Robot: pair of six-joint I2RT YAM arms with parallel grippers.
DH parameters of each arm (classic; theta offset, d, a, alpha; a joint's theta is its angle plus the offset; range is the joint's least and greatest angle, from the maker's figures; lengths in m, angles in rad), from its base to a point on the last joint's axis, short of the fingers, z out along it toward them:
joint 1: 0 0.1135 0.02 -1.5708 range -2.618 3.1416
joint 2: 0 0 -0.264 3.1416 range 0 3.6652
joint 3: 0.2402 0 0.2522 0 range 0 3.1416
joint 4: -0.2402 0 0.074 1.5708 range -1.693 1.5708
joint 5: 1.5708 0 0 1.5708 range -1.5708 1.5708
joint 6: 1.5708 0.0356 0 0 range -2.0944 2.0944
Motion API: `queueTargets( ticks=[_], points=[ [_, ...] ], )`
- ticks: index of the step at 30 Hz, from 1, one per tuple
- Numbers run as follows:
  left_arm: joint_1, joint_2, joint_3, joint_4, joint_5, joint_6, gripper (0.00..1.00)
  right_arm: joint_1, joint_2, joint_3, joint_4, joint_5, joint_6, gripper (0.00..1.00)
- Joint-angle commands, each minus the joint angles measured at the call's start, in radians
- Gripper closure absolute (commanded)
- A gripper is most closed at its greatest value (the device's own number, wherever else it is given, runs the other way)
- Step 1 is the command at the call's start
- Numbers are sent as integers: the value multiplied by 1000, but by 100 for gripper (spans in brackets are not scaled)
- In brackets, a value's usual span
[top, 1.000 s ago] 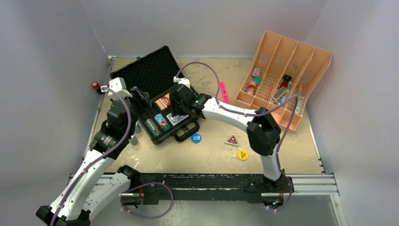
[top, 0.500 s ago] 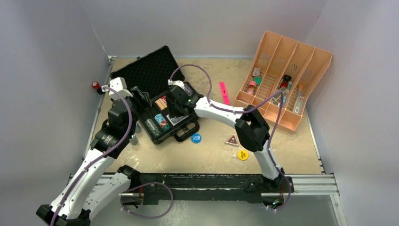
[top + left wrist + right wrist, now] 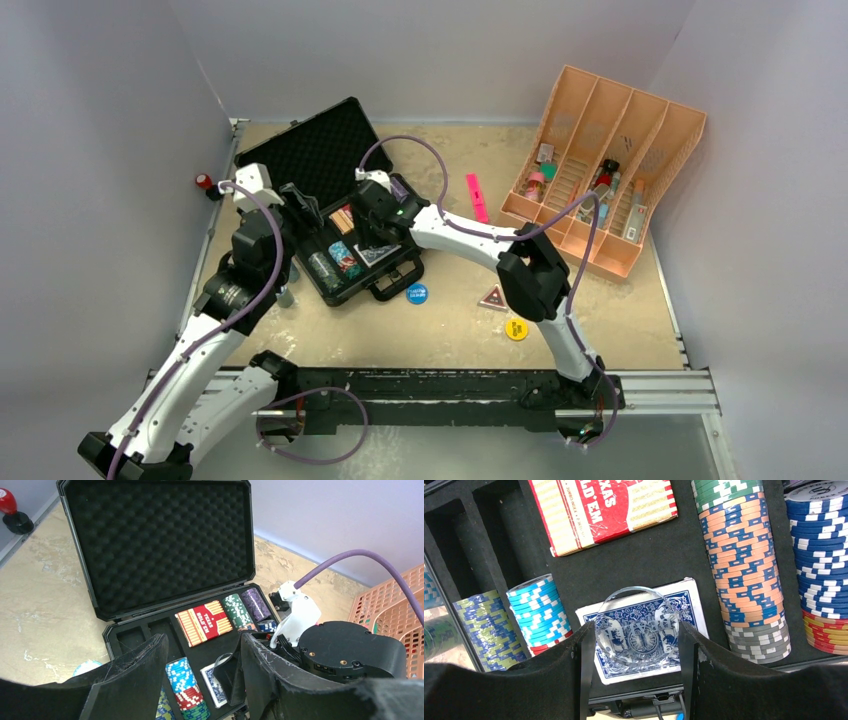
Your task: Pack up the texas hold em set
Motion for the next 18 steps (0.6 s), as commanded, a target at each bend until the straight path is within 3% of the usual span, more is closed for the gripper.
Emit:
queueTargets(
  ticks=[1, 8, 18],
  points=[
    [4, -2, 7, 18, -18, 1, 46, 0, -46, 4, -82, 14, -12, 61],
    [4, 0, 7, 19, -20, 1, 45, 0, -49, 14, -106, 37, -7, 55],
    [4, 1, 9, 16, -22, 0, 45, -1, -102, 17, -90, 27, 2, 38]
  ],
)
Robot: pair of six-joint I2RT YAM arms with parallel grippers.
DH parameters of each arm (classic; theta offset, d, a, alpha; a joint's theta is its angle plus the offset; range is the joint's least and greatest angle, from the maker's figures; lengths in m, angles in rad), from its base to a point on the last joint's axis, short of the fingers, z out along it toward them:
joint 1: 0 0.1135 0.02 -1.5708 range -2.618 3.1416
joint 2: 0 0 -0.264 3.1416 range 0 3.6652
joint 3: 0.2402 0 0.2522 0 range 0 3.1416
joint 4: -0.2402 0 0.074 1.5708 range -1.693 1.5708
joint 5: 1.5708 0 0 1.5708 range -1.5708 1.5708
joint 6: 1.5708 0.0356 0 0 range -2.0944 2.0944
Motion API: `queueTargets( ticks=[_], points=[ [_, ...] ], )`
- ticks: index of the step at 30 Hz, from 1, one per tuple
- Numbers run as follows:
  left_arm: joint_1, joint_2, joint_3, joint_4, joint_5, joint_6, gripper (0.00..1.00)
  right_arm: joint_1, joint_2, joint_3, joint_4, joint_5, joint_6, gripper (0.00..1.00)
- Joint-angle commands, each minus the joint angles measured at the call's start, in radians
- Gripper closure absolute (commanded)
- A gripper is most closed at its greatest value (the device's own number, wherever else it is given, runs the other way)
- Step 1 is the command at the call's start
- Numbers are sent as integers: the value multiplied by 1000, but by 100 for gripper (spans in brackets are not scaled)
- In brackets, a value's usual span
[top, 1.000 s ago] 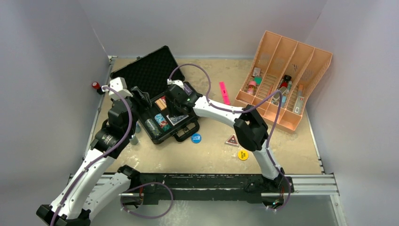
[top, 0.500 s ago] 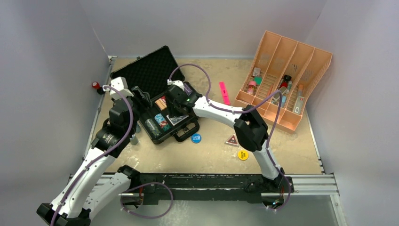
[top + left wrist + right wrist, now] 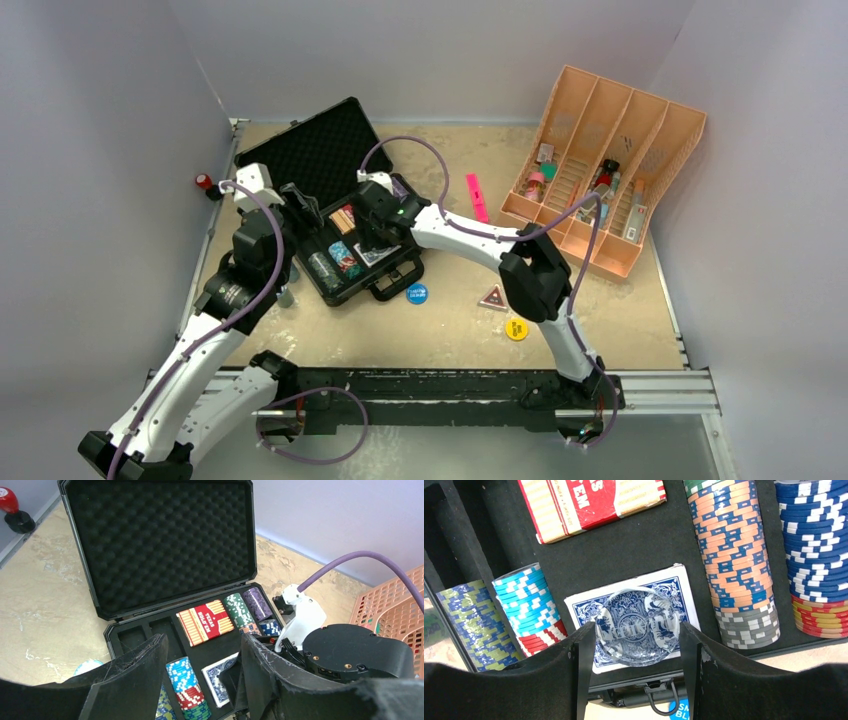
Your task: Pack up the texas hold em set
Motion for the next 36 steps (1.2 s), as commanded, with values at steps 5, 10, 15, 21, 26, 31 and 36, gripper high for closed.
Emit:
queueTargets(
  ticks=[5, 10, 15, 21, 26, 31, 36],
  points=[
    [4, 0, 8, 19, -19, 0, 43, -1, -184, -40, 1, 25, 10, 29],
    [4, 1, 9, 17, -16, -2, 41, -1, -243, -123, 4, -1, 27, 24],
    [4, -2, 10, 15, -14, -3, 41, 0, -314, -253, 2, 5, 73, 25],
    [4, -4, 10, 16, 4, -2, 40, 0, -399, -481, 29, -8, 127, 25],
    [4, -11, 6, 24, 24, 3, 40, 6, -407, -587, 90, -75, 134, 25],
    [4, -8, -5, 38, 36, 1, 40, 29, -369, -586, 94, -73, 126, 25],
    [5, 5, -3, 41, 58, 0, 40, 74, -314, -545, 86, -57, 100, 25]
  ],
)
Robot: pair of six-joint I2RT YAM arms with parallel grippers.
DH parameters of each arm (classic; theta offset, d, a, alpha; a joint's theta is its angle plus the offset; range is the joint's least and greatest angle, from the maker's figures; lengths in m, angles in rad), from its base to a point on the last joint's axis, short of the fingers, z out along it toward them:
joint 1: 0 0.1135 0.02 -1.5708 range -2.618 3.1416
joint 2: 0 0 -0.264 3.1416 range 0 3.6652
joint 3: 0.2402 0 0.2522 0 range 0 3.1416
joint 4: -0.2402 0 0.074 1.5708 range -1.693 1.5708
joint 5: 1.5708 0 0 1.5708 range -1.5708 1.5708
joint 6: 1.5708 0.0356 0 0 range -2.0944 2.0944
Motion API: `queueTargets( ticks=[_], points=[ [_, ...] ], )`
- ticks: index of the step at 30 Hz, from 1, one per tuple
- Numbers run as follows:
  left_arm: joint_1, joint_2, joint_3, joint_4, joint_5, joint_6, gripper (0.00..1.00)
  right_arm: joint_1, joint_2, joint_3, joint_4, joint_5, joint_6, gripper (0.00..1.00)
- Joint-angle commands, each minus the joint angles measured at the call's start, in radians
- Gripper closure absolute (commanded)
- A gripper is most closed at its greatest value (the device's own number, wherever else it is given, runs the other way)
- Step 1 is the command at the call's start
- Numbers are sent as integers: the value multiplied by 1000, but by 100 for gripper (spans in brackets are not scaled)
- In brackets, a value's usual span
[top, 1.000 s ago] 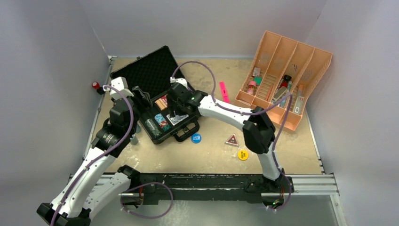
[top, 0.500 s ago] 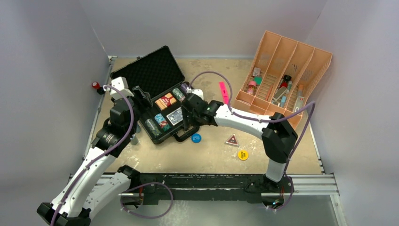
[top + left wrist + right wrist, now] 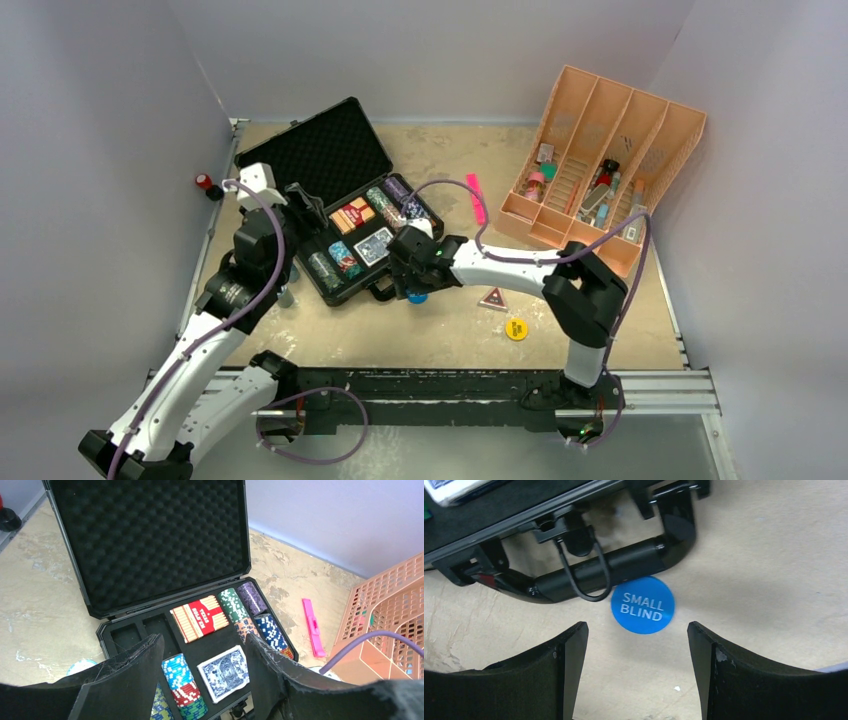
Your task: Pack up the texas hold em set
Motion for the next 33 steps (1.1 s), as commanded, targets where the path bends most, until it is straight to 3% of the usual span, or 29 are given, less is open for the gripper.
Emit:
queueTargets(
  ticks=[1, 16, 22, 27, 33],
  points=[
    [4, 4, -2, 41, 32, -2, 40, 43, 49, 55, 11, 15, -15, 25],
    [4, 22, -5, 41, 13, 10, 40, 61, 170, 116, -105, 126, 102, 36],
    [4, 25, -5, 36, 12, 9, 40, 49, 170, 108, -102, 123, 127, 35],
    [5, 30, -5, 33, 12, 8, 40, 42, 142, 74, -78, 127, 146, 48],
    [5, 39, -4, 34, 9, 7, 40, 37, 87, 47, -121, 162, 182, 50]
  ],
)
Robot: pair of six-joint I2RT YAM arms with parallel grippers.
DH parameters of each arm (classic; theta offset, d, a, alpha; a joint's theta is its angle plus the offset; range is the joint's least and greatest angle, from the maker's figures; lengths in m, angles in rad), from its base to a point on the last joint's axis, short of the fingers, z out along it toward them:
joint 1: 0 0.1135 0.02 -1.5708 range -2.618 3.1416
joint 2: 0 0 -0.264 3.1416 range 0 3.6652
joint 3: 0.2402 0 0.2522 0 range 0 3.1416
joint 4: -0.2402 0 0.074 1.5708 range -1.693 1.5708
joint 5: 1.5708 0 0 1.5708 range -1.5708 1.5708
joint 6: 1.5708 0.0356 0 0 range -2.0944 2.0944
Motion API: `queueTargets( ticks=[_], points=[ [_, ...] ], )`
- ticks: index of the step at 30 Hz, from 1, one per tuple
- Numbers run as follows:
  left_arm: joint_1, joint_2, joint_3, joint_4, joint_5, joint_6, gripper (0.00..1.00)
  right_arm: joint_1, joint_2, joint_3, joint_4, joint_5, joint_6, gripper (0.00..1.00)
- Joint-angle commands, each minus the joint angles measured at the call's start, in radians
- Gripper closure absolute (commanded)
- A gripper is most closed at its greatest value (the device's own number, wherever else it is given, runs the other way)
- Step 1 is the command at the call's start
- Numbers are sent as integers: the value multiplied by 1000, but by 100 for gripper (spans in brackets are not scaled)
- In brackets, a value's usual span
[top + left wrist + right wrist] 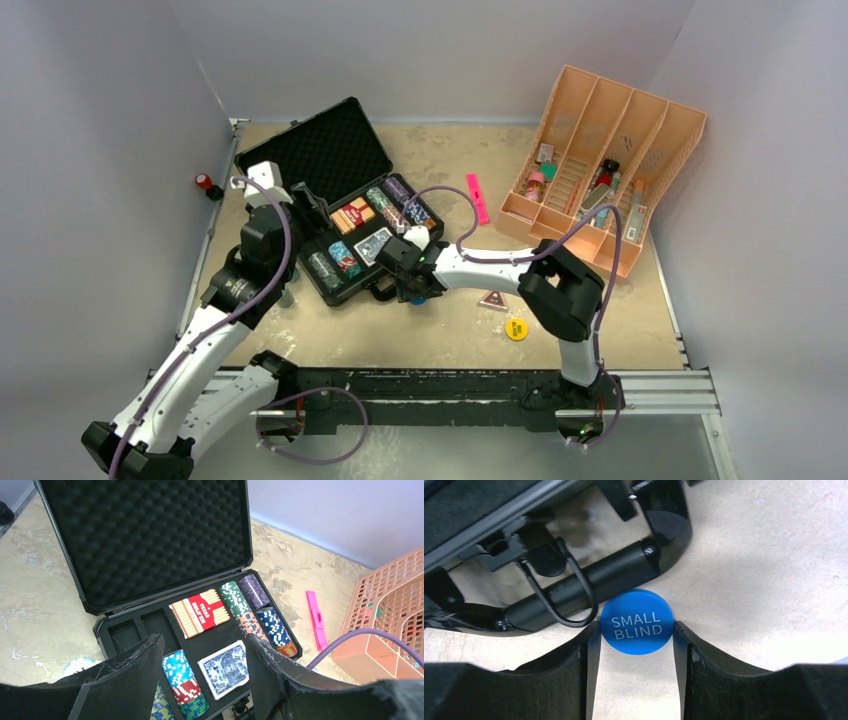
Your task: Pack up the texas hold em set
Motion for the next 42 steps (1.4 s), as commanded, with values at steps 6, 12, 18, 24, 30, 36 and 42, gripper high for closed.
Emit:
queueTargets(
  ticks=[6, 12, 18, 24, 30, 36, 42],
  points=[
    [5, 8, 7, 19, -26, 11, 40, -12, -172, -58, -101, 100, 64, 49],
    [5, -9, 15, 2, -69, 5, 40, -15, -228, 30, -97, 152, 11, 48],
    [6, -48, 13, -14, -156, -14, 40, -26, -175, 186, -31, 165, -84, 48],
    [5, -89, 2, -5, -182, -27, 40, -39, -56, 344, 4, 135, -164, 48],
    [5, -86, 5, -7, -176, -31, 41, -53, 32, 427, 25, 92, -204, 47],
    [6, -73, 7, -3, -147, -36, 41, -71, 77, 444, 51, 40, -229, 47],
    [6, -64, 11, -4, -144, -36, 41, -86, 108, 444, 80, -9, -242, 46]
  ],
)
